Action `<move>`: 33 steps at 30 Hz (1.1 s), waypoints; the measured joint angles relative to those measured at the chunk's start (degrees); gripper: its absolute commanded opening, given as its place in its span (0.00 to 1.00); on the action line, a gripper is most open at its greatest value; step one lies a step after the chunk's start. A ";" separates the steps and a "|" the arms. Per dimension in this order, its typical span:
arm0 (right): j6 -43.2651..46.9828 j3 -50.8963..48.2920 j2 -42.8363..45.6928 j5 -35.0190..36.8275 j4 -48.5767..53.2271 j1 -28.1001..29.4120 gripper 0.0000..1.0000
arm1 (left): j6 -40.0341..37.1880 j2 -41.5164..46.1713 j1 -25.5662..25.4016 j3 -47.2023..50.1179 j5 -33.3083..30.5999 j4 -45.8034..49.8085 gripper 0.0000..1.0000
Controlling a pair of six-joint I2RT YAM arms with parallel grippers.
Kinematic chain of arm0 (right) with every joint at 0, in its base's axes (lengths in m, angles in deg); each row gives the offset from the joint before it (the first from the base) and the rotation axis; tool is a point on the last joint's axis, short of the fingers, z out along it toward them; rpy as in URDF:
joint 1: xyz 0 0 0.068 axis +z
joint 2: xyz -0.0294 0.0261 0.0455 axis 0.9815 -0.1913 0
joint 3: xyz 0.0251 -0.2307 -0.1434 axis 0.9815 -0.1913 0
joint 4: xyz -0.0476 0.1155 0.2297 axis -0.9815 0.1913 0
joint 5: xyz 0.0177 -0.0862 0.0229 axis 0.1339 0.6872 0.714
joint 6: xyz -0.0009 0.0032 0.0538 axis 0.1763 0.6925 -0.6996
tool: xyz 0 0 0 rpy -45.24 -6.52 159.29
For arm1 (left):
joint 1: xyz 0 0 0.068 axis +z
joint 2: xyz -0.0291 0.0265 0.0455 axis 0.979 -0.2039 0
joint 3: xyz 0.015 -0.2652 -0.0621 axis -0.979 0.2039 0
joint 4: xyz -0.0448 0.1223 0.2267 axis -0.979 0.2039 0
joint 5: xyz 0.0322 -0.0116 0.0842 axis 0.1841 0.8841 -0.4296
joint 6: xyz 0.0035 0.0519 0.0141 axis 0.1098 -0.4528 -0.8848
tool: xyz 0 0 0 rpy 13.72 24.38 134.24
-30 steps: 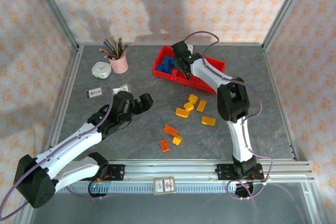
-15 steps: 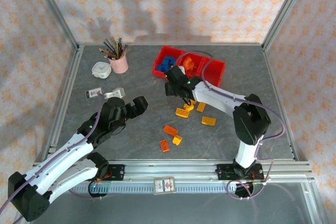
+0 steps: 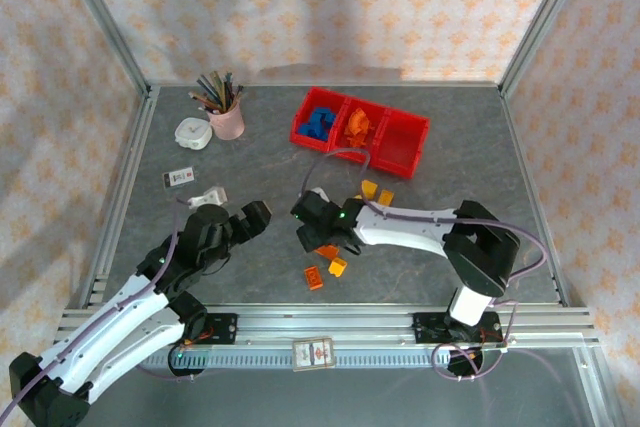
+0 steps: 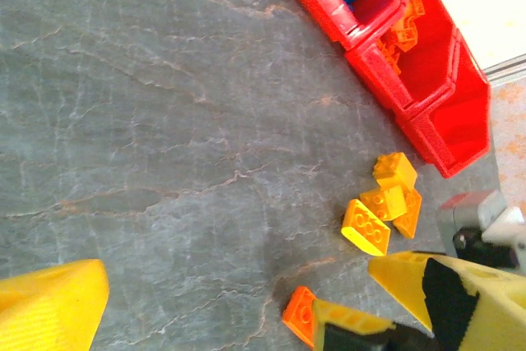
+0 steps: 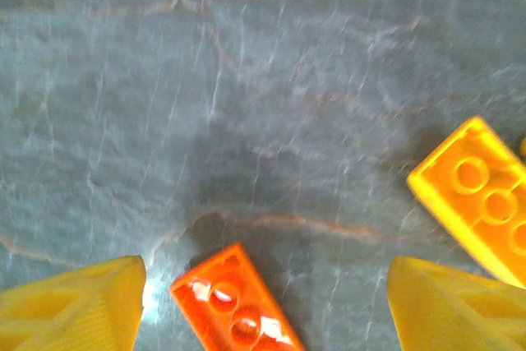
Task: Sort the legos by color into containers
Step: Pick up the lego from the bottom-center of the table.
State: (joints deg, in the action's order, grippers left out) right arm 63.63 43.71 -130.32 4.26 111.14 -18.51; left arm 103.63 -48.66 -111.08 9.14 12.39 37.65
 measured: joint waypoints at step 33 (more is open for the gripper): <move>-1.92 -2.32 -5.46 -2.14 -4.33 0.11 0.34 | 0.98 -0.07 0.00 0.68 -0.46 0.96 0.99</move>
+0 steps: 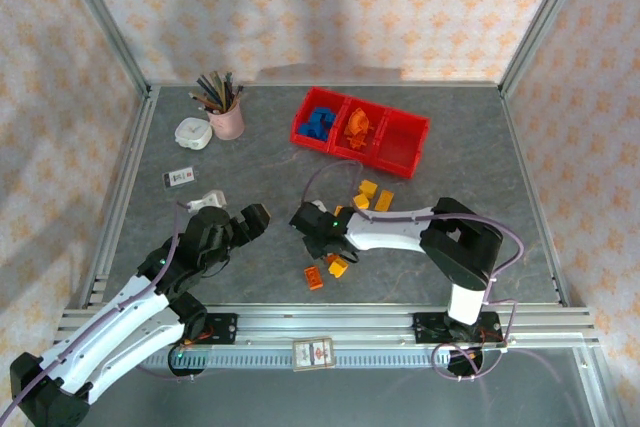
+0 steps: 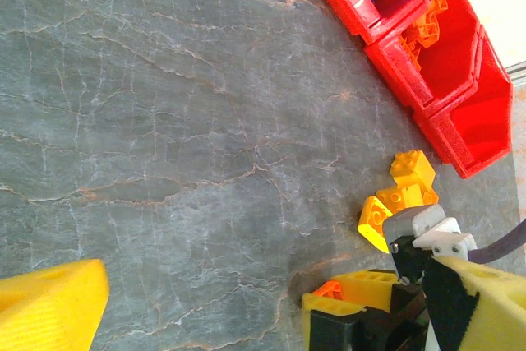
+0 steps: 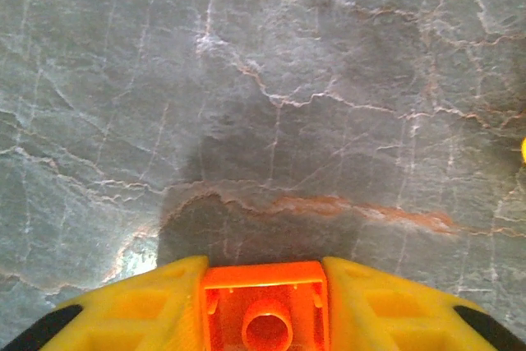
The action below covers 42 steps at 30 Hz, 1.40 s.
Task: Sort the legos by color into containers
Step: Pick up the lego from the bottom-center of the table, then place the lego in the container.
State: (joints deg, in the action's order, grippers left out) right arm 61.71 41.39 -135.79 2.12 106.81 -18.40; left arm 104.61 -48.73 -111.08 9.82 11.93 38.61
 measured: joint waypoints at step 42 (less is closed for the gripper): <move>3.37 49.20 -23.39 7.48 3.17 -33.35 0.64 | -5.90 -25.42 0.00 -12.48 3.69 -14.93 0.99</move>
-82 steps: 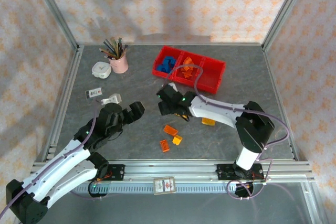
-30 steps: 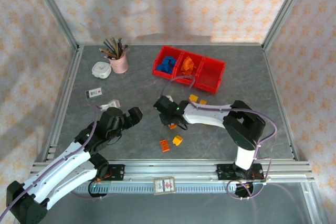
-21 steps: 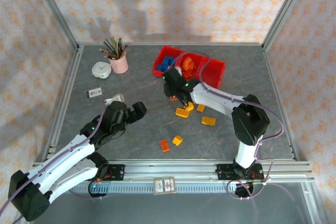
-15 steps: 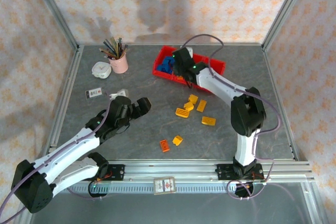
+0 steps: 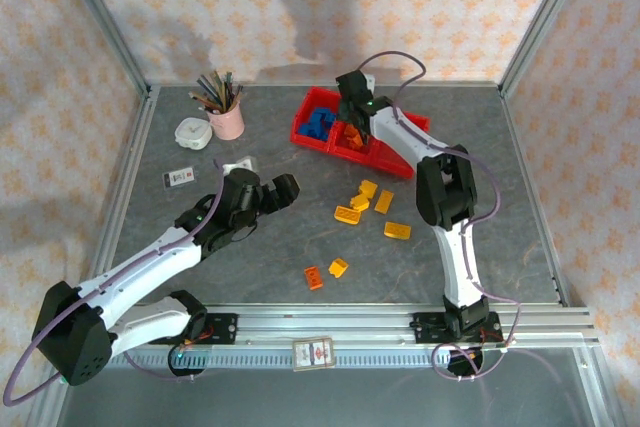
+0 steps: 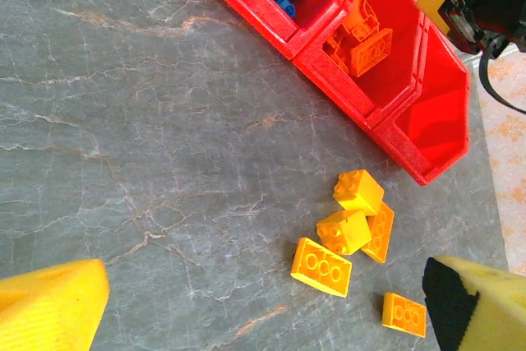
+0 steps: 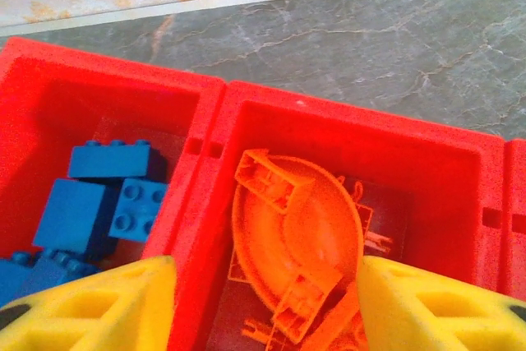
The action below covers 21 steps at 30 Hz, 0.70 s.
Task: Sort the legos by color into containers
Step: Place the lego in the container, then pick up the lego from the bottom-center of the table.
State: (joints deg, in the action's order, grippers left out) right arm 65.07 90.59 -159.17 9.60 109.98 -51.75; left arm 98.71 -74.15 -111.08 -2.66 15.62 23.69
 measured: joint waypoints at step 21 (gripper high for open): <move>-12.15 -41.66 31.74 -4.07 3.85 28.83 0.73 | 1.51 24.24 0.00 6.12 -2.62 16.37 0.99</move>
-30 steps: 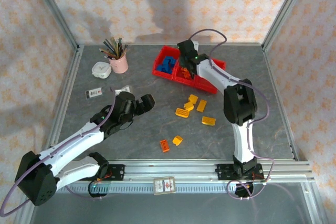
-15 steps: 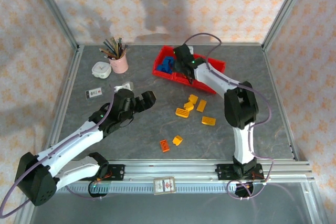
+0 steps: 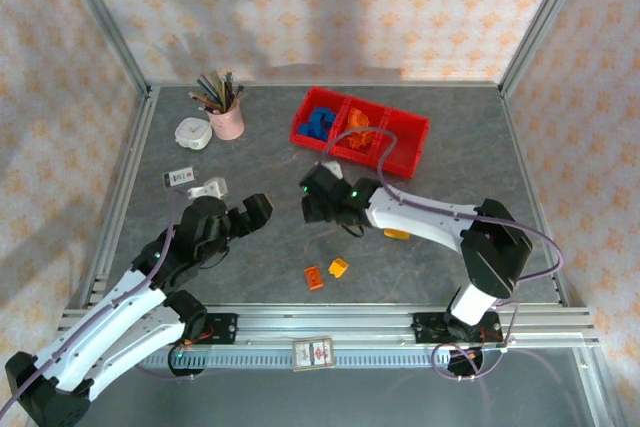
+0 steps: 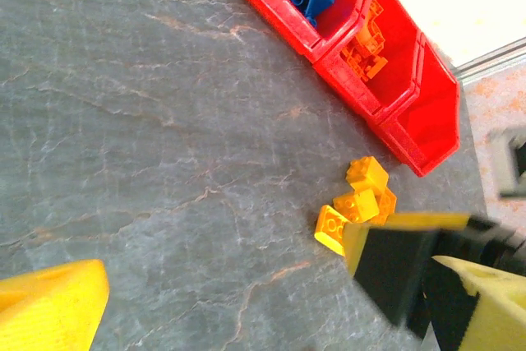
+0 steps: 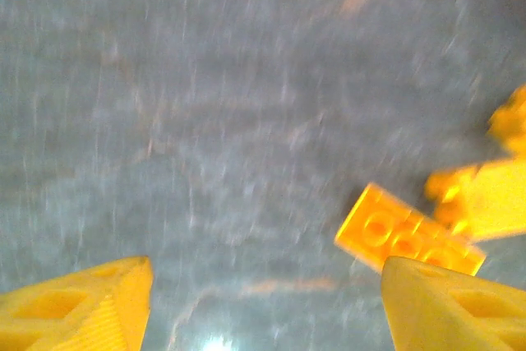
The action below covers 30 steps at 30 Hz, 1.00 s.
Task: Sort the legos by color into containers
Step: Pick up the lego from the bottom-center of the table.
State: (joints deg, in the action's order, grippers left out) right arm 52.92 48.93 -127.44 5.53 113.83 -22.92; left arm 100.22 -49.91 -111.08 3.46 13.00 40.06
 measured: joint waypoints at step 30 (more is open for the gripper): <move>-16.22 -2.43 -10.64 -0.59 1.20 18.01 0.32 | 1.36 10.16 0.00 3.69 4.09 10.01 0.99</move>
State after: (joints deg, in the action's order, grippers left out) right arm 36.70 46.51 -138.08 4.94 115.03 -4.91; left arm 101.57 -39.74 -111.08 7.15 17.09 50.07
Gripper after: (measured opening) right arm 0.332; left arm 0.993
